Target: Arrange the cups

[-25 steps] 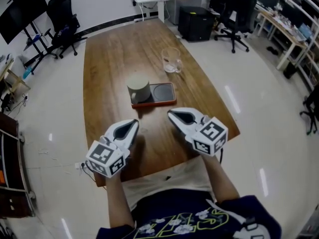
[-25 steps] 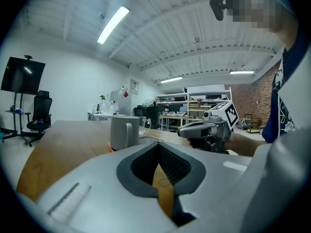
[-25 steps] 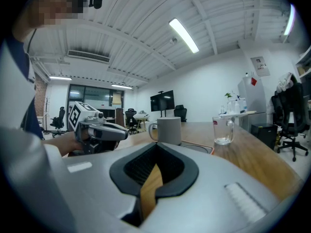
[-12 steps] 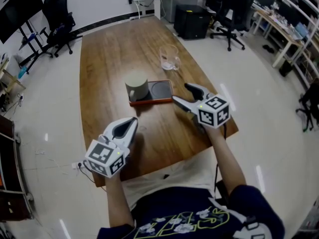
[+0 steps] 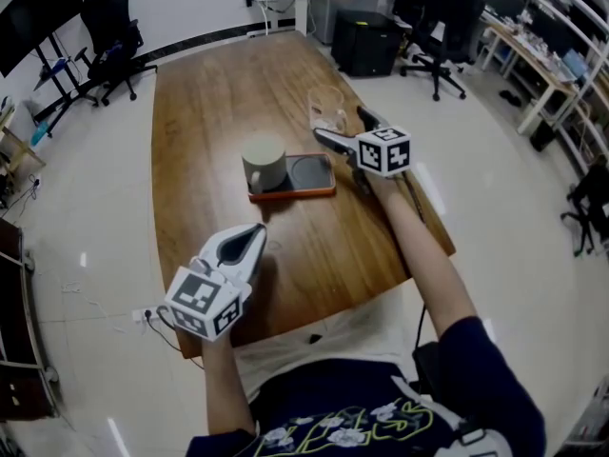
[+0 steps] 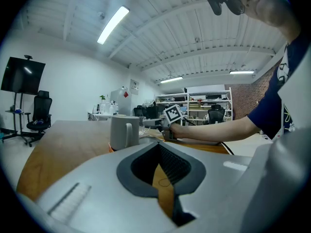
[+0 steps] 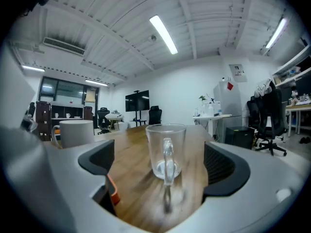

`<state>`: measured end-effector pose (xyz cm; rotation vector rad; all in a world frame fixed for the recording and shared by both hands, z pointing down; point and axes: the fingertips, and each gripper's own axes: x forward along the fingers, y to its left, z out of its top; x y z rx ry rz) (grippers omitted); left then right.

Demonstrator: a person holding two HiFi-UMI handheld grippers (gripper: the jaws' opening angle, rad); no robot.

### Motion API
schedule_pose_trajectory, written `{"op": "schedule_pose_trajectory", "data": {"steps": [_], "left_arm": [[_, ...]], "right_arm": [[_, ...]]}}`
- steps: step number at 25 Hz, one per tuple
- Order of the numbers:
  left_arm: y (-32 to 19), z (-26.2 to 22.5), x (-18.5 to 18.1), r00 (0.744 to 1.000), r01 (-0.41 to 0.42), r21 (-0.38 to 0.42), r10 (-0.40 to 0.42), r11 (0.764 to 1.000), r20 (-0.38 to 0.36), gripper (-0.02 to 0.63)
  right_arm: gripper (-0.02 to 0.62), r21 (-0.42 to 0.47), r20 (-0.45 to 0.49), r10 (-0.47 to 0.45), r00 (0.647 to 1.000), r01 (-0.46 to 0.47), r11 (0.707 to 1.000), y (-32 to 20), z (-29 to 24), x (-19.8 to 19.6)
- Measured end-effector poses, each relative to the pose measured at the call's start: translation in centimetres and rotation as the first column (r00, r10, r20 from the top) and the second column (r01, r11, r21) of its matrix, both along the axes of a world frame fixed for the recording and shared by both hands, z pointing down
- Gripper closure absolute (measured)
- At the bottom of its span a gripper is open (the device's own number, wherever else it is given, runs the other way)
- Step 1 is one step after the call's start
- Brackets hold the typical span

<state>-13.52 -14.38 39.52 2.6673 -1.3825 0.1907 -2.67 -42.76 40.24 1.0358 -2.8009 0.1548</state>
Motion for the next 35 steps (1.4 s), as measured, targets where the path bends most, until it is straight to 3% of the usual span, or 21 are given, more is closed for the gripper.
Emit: {"op": "schedule_pose_trajectory", "data": {"steps": [10,11,12,26,30,35], "left_arm": [[0.1,0.1,0.1,1.0,0.001,-0.002,-0.001,1.0,-0.003,0.604],[0.1,0.1,0.1,1.0,0.0,-0.001,0.0,1.0,-0.003,0.606],[0.2,0.1,0.1,1.0,0.0,-0.001,0.0,1.0,-0.002,0.606],[0.2,0.2,0.0,1.0,-0.002,-0.001,0.002,1.0,0.001,0.604],[0.2,0.2,-0.1,1.0,0.0,0.001,0.0,1.0,0.002,0.604],[0.1,0.2,-0.1,1.0,0.001,0.001,-0.001,1.0,0.002,0.604]], "right_arm": [[0.044,-0.007,-0.014,0.055,0.998,-0.055,0.998,-5.0,0.1,-3.2],[0.102,-0.01,-0.017,0.059,0.998,-0.059,0.998,-5.1,0.1,-3.2],[0.213,-0.014,-0.02,0.06,0.998,-0.06,0.998,-5.1,0.2,-3.2],[0.216,0.0,-0.002,0.003,1.0,-0.003,1.0,-1.6,-0.1,-2.3],[0.216,0.049,0.035,-0.048,0.998,0.047,0.998,-0.3,-1.0,-2.6],[0.216,0.062,0.049,-0.05,0.998,0.047,0.997,1.1,-1.3,-2.5]]}}
